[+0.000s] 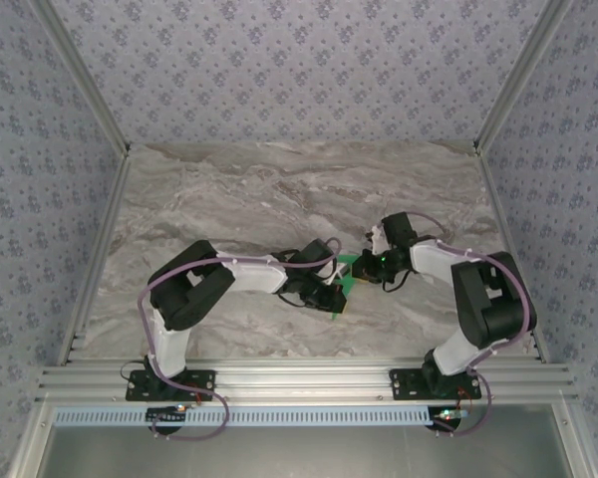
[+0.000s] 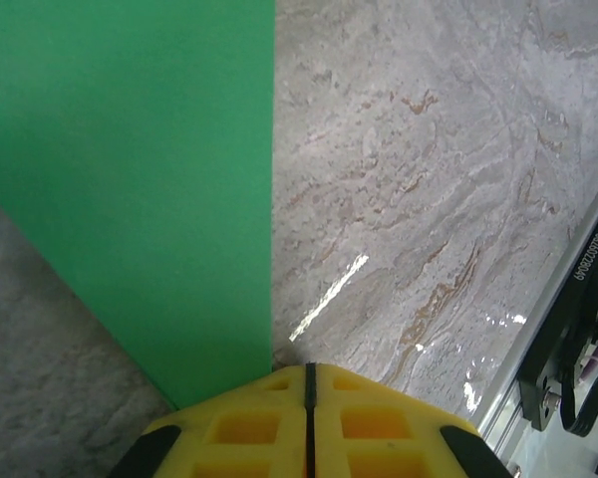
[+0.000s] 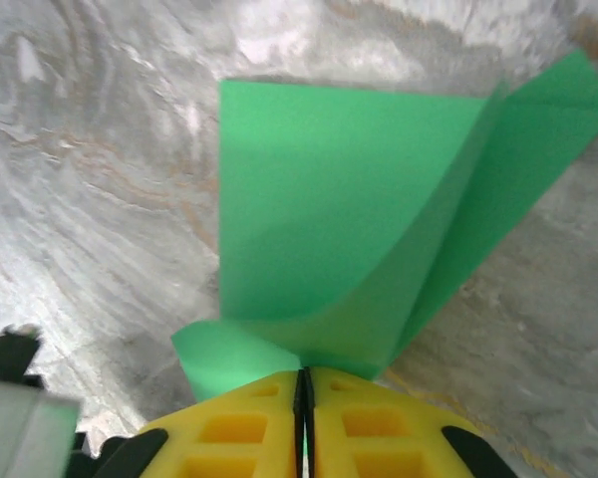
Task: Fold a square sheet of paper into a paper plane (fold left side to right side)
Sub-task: Fold the wing for the fifth time at the center of the table.
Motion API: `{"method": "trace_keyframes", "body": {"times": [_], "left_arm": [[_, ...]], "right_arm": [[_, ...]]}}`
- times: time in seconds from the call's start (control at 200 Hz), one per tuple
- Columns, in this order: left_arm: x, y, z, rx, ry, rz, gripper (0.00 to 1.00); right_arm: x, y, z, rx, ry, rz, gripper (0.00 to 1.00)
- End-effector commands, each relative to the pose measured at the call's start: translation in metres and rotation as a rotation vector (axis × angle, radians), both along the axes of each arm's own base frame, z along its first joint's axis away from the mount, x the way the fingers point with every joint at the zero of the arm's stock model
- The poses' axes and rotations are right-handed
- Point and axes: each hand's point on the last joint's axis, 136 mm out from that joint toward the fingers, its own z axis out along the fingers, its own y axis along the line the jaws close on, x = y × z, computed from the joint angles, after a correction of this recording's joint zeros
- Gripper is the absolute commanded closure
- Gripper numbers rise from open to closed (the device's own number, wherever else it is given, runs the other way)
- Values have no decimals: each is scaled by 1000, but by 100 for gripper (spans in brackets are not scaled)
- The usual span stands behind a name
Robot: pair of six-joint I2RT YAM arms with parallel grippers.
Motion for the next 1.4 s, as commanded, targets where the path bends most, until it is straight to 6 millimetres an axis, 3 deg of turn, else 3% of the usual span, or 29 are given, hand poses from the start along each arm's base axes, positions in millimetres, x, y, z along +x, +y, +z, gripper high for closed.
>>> {"method": "trace_keyframes", "body": {"times": [0.0,0.245,0.7,1.064,1.394], "left_arm": [[-9,20,-27,108,6,20,95],[-10,20,-29,98,2,31,98],[-10,22,-31,107,2,33,99],[-11,27,-35,135,18,47,100],[-13,35,-48,146,47,64,100]], "right_arm": [[-2,-1,19,33,-51,-14,94],[-25,15,17,128,-47,-16,96],[-30,41,-3,104,-37,53,96],[-23,22,-32,2,-27,61,96],[2,8,-27,25,-66,57,95]]}}
